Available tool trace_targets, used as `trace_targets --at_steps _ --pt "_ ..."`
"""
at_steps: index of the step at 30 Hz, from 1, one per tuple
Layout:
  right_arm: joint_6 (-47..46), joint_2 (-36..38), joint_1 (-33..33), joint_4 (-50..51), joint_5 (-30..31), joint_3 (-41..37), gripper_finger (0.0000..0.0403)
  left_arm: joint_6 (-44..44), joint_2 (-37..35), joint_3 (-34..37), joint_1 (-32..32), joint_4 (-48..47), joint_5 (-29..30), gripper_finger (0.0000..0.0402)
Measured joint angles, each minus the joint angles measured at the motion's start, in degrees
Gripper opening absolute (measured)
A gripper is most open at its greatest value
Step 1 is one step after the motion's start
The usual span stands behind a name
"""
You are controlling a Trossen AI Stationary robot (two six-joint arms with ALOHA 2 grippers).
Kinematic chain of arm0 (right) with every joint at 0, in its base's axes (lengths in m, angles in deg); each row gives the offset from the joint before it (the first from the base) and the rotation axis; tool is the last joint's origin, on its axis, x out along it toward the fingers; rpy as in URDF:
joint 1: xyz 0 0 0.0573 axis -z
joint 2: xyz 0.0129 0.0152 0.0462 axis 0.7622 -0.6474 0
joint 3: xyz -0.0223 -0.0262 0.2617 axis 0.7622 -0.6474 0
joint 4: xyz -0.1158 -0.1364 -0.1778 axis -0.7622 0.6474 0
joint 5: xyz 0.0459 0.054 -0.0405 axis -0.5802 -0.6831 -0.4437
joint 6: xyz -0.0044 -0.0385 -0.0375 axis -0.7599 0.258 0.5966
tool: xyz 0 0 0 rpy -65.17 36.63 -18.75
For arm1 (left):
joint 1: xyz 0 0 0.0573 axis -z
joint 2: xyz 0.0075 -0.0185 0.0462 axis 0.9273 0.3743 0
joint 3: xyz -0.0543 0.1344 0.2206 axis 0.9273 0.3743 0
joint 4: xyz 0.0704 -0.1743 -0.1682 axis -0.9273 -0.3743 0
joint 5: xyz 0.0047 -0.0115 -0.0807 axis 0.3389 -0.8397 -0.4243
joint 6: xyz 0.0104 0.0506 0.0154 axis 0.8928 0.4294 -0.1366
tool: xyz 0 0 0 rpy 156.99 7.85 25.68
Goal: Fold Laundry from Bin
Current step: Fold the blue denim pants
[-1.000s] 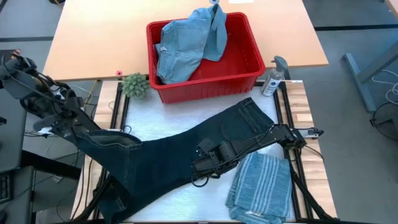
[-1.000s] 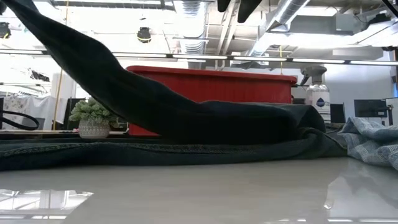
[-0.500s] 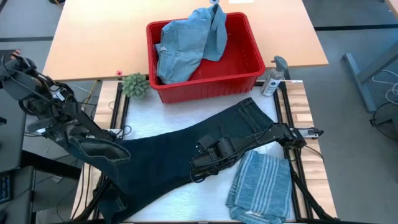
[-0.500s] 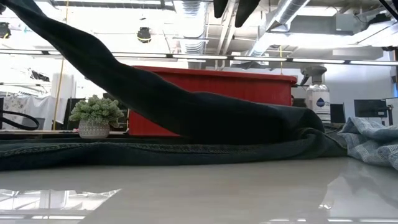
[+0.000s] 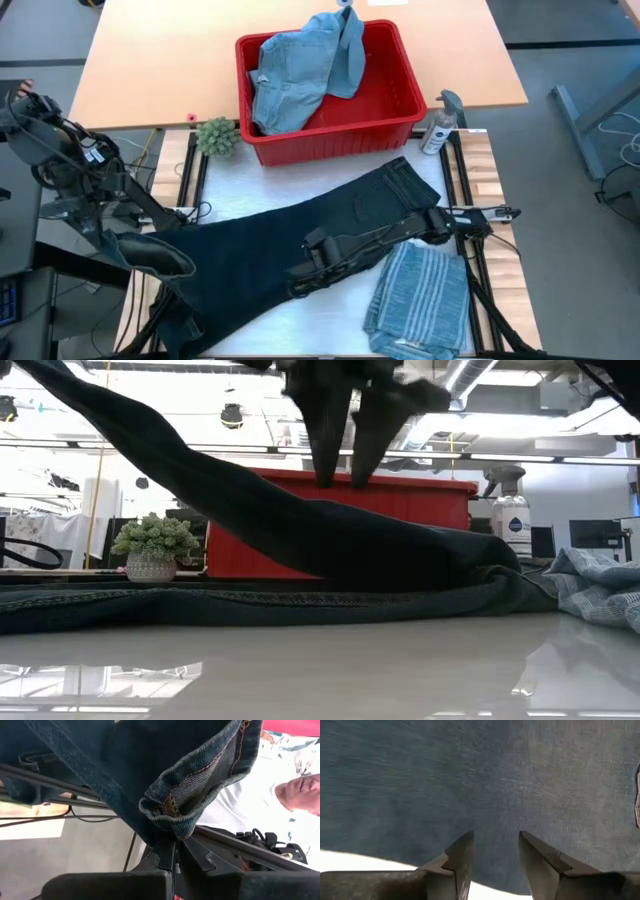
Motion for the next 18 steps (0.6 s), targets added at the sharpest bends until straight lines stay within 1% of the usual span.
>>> trace_targets --at_steps 8,13,18 --pt "1.7 -2.1 0.4 -1.7 -1.7 0.2 0.0144 -0.4 1.2 0.0 0.0 0.0 -1.1 0.0" --pt "4.7 -2.8 0.4 -5.3 -3.7 0.2 0.0134 1.9 2.2 0.0 0.0 1.4 -0.6 0.0" --pt "5.3 -4.0 -0.2 -5.9 -5.6 0.0 0.013 3.9 3.3 0.0 0.0 1.3 0.3 0.0"
